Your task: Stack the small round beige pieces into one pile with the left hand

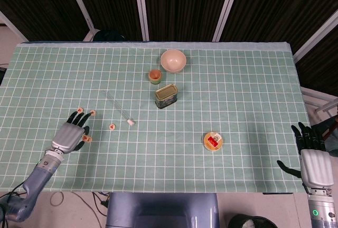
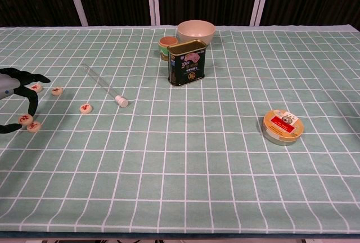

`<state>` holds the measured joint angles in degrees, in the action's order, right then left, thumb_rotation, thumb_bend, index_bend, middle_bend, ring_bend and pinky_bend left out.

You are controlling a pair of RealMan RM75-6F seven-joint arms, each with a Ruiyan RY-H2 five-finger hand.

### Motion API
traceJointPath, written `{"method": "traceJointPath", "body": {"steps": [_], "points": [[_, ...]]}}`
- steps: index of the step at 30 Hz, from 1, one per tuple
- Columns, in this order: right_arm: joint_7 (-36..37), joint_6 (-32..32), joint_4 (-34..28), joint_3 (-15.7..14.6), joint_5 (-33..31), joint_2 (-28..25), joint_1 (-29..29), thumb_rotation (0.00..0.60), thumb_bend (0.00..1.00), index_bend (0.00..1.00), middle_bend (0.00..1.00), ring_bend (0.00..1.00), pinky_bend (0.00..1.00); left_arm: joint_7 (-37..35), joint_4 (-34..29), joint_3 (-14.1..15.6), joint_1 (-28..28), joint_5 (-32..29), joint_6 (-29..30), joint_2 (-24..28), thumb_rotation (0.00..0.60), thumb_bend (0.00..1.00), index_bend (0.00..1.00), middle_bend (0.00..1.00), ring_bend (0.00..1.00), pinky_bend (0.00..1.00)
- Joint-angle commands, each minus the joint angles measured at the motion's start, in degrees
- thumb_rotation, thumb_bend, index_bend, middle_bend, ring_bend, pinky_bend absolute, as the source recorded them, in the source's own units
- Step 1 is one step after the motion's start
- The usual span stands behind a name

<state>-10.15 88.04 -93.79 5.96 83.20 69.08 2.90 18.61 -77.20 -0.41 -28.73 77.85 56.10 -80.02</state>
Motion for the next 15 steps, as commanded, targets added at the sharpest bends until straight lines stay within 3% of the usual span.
{"method": "traceJointPath", "body": {"steps": [1, 15], "points": [[0.0, 0.0, 0.0, 0.0, 0.0, 0.0, 0.0, 0.6, 0.23, 0.07, 0.01, 0.03, 0.0, 0.4, 0.1, -0.1, -0.1, 0.0, 0.2, -0.3, 0.6, 0.34, 0.47, 0.03, 0.0, 0.0], [0.0, -0.1, 0.0, 0.0, -0.1, 0.0, 0.0, 0.6, 0.23, 0.07, 0.01, 0.03, 0.0, 3.4, 1.4, 0.1, -0.1, -1.7, 0.1, -2.3, 0.6, 0.34, 0.46, 0.03, 0.0, 0.0]]}}
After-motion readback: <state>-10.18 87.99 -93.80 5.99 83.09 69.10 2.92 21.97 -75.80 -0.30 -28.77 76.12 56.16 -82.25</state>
